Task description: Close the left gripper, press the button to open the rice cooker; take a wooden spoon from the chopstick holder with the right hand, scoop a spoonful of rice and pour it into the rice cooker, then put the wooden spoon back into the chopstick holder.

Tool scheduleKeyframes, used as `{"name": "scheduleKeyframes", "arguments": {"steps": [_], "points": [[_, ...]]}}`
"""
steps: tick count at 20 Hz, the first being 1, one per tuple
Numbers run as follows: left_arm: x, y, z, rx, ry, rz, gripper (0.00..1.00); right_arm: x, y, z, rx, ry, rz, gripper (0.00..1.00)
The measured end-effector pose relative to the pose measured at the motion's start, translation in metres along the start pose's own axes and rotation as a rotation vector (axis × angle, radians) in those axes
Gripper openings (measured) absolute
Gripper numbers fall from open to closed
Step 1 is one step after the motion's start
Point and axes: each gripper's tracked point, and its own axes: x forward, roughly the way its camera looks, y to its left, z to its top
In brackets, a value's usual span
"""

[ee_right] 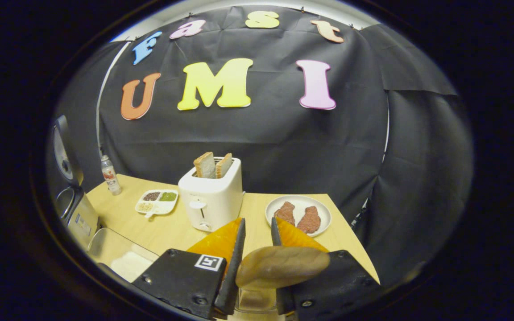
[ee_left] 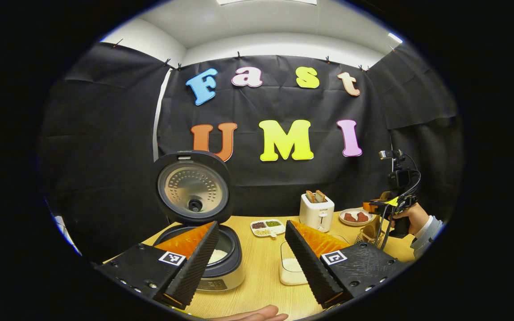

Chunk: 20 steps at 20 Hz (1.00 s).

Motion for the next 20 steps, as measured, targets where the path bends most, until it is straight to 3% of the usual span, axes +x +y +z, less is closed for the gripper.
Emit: {"name": "scheduleKeyframes", "arguments": {"steps": [3,6,10,20], "points": [[0.0,0.007,-0.005,-0.013,0.015,0.008,0.95,-0.002,-0.017,0.007,-0.01,-0.016,-0.059,0.59],[0.0,0.01,-0.004,-0.028,0.012,0.011,0.95,-0.02,-0.025,0.023,-0.014,-0.055,-0.077,0.67],[0.007,0.015,-0.007,-0.039,0.025,0.013,0.95,-0.052,-0.027,0.051,-0.012,-0.13,-0.089,1.0],[0.036,0.045,-0.02,-0.068,0.045,0.051,0.95,-0.161,-0.012,0.091,0.006,-0.249,-0.084,1.0]]}}
